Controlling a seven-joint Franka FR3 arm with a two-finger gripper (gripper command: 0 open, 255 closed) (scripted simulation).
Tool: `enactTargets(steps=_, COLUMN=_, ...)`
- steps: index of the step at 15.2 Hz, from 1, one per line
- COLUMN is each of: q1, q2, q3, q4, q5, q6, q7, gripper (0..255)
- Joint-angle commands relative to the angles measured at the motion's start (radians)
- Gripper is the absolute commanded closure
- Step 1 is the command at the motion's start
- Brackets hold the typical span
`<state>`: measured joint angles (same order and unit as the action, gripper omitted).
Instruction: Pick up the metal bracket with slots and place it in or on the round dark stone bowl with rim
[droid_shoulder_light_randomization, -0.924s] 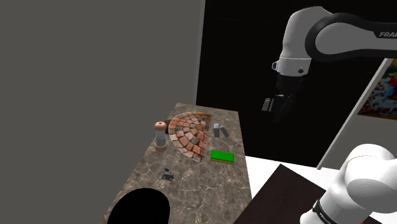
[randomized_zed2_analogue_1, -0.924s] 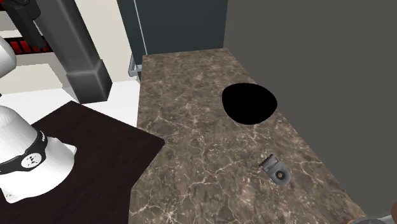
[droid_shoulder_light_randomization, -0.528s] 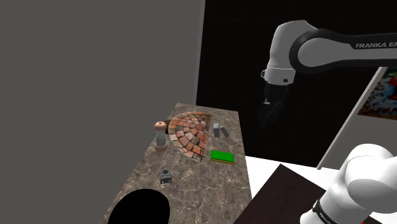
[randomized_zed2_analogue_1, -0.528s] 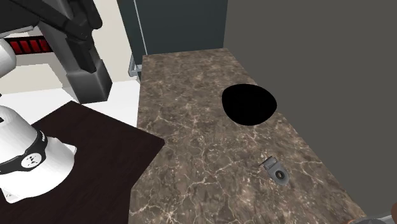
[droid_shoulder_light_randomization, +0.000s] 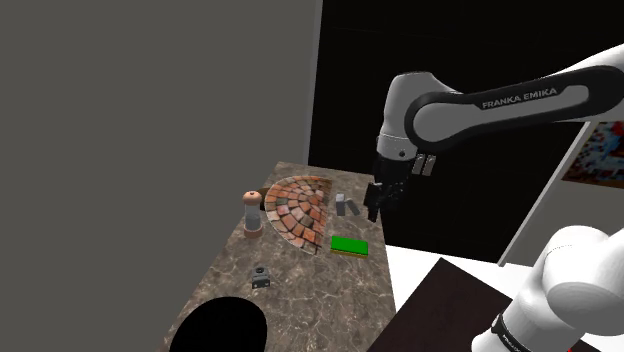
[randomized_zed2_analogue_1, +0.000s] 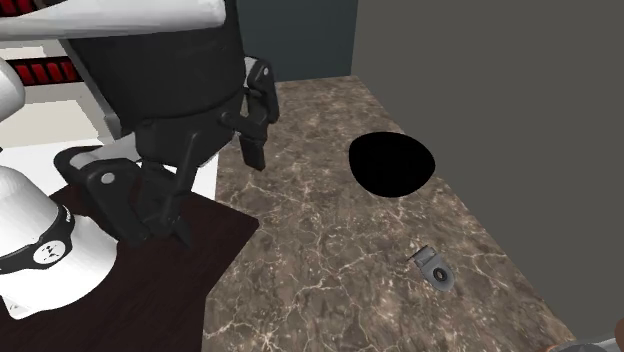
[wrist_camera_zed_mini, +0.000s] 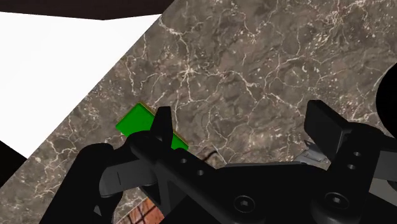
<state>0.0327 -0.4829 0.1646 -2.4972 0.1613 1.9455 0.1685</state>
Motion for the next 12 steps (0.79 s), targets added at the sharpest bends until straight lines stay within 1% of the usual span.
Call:
enactTargets(steps=1, q1=0.005, q2=0.067, q3=0.016, q4=-0.002, q5=0.017, q6=0.08, q7=0.016, gripper=0)
enactTargets(steps=6, q1=0.015, q2=0.251, q3=0.049, q4=0.045, q5=0.044, q6=0.241, q7=0.055, gripper=0)
enactTargets(steps=12, q1=0.028, q2=0.484, q3=0.078, q4=0.147, q5=0.05, q6=0.403, q7=0.105, gripper=0)
